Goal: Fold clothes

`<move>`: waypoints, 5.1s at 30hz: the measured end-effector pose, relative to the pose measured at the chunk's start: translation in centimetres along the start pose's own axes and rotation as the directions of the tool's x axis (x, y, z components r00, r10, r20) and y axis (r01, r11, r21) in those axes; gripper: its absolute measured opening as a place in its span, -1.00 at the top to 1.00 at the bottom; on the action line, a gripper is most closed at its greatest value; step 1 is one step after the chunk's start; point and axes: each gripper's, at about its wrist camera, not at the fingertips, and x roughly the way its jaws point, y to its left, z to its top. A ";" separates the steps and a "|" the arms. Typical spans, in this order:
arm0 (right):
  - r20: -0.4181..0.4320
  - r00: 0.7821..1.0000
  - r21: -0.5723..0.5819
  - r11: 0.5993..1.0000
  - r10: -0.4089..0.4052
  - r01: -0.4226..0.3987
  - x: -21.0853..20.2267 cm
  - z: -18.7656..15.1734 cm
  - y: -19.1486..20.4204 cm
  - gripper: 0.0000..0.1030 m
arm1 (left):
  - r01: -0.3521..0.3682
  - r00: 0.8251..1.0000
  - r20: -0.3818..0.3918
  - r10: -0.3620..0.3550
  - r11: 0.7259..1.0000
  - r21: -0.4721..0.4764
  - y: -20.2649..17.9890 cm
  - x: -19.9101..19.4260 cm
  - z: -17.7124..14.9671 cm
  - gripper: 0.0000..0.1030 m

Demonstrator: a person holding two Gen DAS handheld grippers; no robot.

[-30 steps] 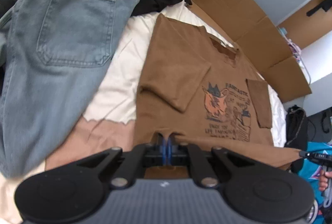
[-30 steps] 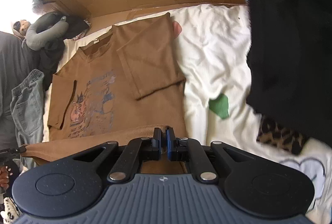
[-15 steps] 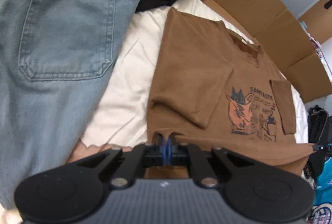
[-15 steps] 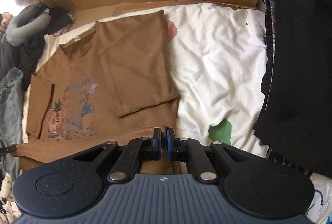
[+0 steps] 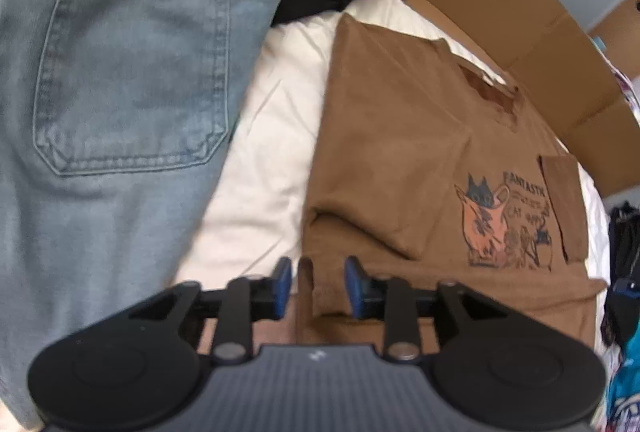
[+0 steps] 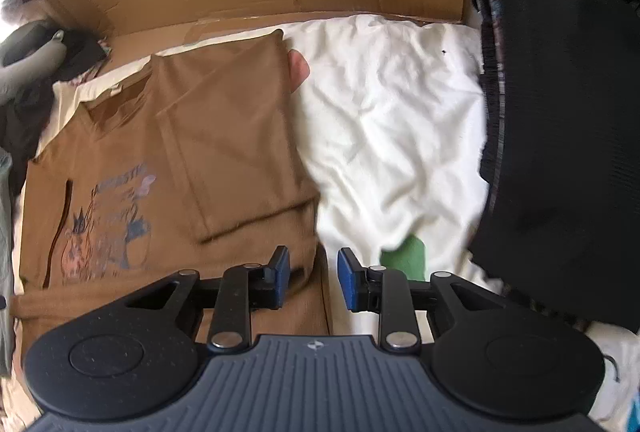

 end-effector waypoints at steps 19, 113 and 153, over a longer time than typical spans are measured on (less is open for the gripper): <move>-0.087 0.995 -0.175 0.984 -0.053 0.037 3.5 -4.2 -0.5 -0.09 | -0.083 0.988 -0.092 0.126 0.923 0.377 -3.9 3.3 -4.2 -0.03; 0.051 0.999 -0.492 0.870 -0.005 0.030 8.4 -1.2 4.6 0.56 | -0.113 0.994 0.060 0.096 0.882 0.459 -4.3 5.7 -0.3 0.70; 0.179 0.984 -0.322 0.946 0.017 0.043 4.0 0.4 1.9 0.94 | -0.046 0.993 0.113 0.020 0.971 0.234 -0.5 1.2 1.7 0.89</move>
